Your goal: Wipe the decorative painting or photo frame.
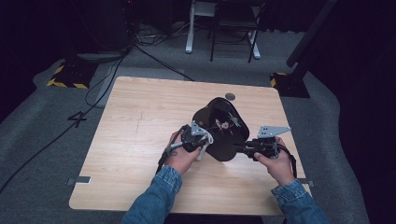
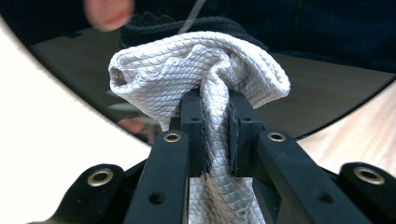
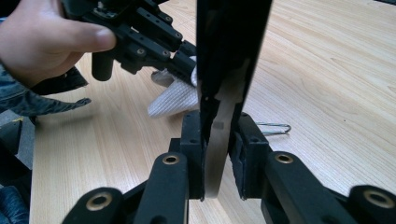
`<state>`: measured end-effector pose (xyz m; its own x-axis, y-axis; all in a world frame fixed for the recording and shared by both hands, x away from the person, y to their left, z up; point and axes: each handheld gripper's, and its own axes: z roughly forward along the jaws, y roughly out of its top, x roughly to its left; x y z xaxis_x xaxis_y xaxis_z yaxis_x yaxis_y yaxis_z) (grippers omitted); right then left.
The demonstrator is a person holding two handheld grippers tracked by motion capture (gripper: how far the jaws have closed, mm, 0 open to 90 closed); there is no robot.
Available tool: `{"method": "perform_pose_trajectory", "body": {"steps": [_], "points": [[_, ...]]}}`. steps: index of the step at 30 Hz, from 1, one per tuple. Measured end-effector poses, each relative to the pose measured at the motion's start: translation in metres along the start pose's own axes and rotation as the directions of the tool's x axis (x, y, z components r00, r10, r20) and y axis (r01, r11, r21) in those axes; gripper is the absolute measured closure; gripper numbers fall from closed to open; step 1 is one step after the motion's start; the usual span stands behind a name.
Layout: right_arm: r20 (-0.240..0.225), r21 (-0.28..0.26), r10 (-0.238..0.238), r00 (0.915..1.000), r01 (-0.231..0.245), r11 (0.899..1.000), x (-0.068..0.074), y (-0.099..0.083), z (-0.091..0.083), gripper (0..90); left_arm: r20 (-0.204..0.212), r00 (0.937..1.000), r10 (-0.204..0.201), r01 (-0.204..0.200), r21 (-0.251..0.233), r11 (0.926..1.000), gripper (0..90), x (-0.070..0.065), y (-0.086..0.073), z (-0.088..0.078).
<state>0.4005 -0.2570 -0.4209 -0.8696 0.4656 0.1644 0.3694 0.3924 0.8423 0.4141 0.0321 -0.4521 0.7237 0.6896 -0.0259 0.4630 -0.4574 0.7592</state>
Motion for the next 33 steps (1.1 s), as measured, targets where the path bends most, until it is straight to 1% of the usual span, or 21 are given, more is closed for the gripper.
{"method": "perform_pose_trajectory", "body": {"steps": [2,4,9,11,14,15,18,19,21,22,27,29,31,32,33], "points": [[-0.002,0.000,0.001,1.0000,-0.001,1.000,0.000,0.000,0.000,76.6,-0.018,0.9997,-0.013,0.013,0.005,0.9999,79.5,0.007,-0.002,0.000],[-0.003,0.000,0.001,1.0000,-0.001,1.000,0.000,0.000,0.000,76.6,-0.030,0.9994,-0.017,0.017,0.011,0.9998,79.5,0.011,-0.003,0.000],[-0.007,-0.001,0.003,1.0000,-0.003,1.000,0.000,0.000,0.000,76.6,-0.070,0.9964,-0.049,0.051,0.024,0.9984,79.4,0.025,-0.009,0.001],[-0.007,-0.002,0.003,1.0000,-0.003,1.000,0.000,0.000,0.000,76.6,-0.069,0.9954,-0.066,0.068,0.022,0.9975,79.4,0.027,-0.011,0.002],[-0.009,-0.002,0.005,1.0000,-0.005,1.000,-0.001,0.000,0.000,76.6,-0.071,0.9954,-0.063,0.065,0.024,0.9976,79.4,0.027,-0.011,0.002],[-0.009,-0.003,0.005,0.9999,-0.005,1.000,-0.001,0.000,0.000,76.6,-0.066,0.9959,-0.062,0.063,0.024,0.9977,79.5,0.027,-0.011,0.002],[-0.011,-0.002,0.008,0.9999,-0.008,1.000,-0.001,0.000,0.000,76.7,-0.046,0.9973,-0.058,0.059,0.027,0.9979,79.5,0.022,-0.012,0.003],[-0.013,-0.003,0.011,0.9999,-0.011,1.000,-0.001,0.000,0.000,76.7,-0.039,0.9982,-0.046,0.047,0.030,0.9984,79.6,0.020,-0.012,0.003],[-0.013,-0.003,0.013,0.9998,-0.013,1.000,-0.001,0.000,0.000,76.7,-0.027,0.9988,-0.041,0.042,0.031,0.9987,79.6,0.014,-0.011,0.004],[-0.013,-0.003,0.014,0.9998,-0.014,1.000,-0.001,0.000,0.000,76.7,-0.021,0.9994,-0.028,0.029,0.034,0.9990,79.5,0.011,-0.011,0.005],[-0.014,-0.004,0.015,0.9998,-0.015,1.000,-0.001,0.000,0.000,76.7,-0.004,1.0000,0.009,-0.009,0.047,0.9988,79.6,-0.004,-0.009,0.008],[-0.013,-0.004,0.015,0.9998,-0.015,1.000,-0.001,0.000,0.000,76.7,0.014,0.9998,0.014,-0.015,0.050,0.9986,79.6,-0.010,-0.008,0.009],[-0.012,-0.004,0.016,0.9998,-0.016,1.000,-0.001,0.000,0.000,76.7,0.020,0.9997,0.014,-0.015,0.046,0.9988,79.5,-0.013,-0.008,0.010],[-0.012,-0.003,0.016,0.9998,-0.016,1.000,-0.001,0.000,0.000,76.8,0.032,0.9993,0.021,-0.022,0.045,0.9988,79.5,-0.016,-0.007,0.010],[-0.011,-0.004,0.017,0.9998,-0.017,1.000,-0.001,0.000,0.000,76.8,0.053,0.9983,0.025,-0.028,0.041,0.9988,79.5,-0.020,-0.006,0.010]]}}
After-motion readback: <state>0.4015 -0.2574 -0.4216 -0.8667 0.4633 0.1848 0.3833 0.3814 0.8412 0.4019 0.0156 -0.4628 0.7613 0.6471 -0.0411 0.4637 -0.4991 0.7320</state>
